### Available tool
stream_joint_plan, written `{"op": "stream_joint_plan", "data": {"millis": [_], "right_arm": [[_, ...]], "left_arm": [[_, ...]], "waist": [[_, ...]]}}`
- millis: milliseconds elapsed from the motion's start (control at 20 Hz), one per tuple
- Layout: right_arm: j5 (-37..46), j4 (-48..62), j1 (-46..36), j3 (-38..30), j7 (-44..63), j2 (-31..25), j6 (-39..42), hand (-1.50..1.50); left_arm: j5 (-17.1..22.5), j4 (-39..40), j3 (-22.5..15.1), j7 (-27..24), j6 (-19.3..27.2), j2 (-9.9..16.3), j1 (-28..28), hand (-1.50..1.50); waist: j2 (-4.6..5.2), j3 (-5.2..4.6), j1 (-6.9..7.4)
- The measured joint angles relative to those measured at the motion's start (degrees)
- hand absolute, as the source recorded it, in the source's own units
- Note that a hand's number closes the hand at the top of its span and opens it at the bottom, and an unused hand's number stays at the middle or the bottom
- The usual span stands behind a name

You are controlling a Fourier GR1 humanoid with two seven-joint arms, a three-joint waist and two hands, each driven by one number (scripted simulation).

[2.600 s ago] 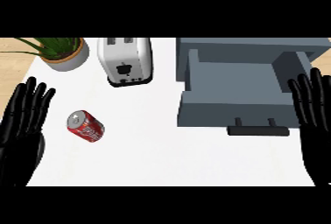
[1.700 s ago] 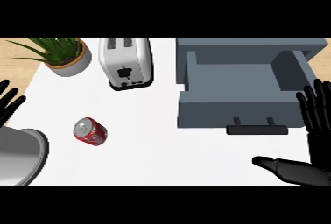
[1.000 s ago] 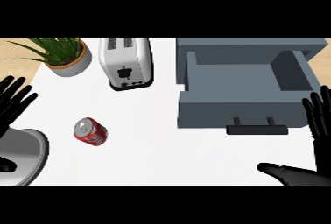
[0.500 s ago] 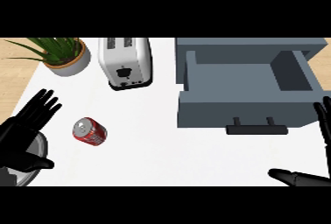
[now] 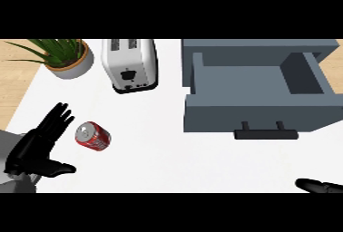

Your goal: Pick up the can, place it into the drawer and close the drawer

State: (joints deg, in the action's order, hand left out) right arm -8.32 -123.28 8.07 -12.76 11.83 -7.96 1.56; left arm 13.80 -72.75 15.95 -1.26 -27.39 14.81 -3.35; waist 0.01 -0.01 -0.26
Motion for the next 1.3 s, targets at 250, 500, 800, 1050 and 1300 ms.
{"op": "stream_joint_plan", "data": {"millis": [250,500,800,1050,1300], "right_arm": [[0.78,-1.68,1.52,0.72,0.29,1.46,0.78,-1.50],[0.38,-2.31,1.88,-0.45,0.51,1.71,1.84,-1.50],[1.07,-4.22,0.45,-1.00,3.23,1.65,1.51,-1.50],[-0.05,-3.20,1.67,-2.83,1.64,1.45,3.60,-1.50],[-0.49,-4.35,0.30,-2.98,3.63,1.61,3.43,-1.50]], "left_arm": [[-3.58,8.87,0.10,-6.84,0.10,0.26,-2.09,-1.50],[-6.80,18.24,-0.22,-12.35,1.15,0.54,-5.64,-1.50],[-9.16,29.44,-0.35,-17.77,2.34,0.61,-10.57,-1.50],[-11.33,39.70,-0.20,-24.28,3.23,1.21,-14.53,-1.50],[-12.73,49.31,0.15,-28.40,3.27,2.29,-20.08,-1.50]], "waist": [[0.00,-0.01,-0.02],[0.03,-0.02,-0.13],[0.05,-0.02,-0.15],[0.09,-0.03,-0.33],[0.18,-0.06,-0.54]]}}
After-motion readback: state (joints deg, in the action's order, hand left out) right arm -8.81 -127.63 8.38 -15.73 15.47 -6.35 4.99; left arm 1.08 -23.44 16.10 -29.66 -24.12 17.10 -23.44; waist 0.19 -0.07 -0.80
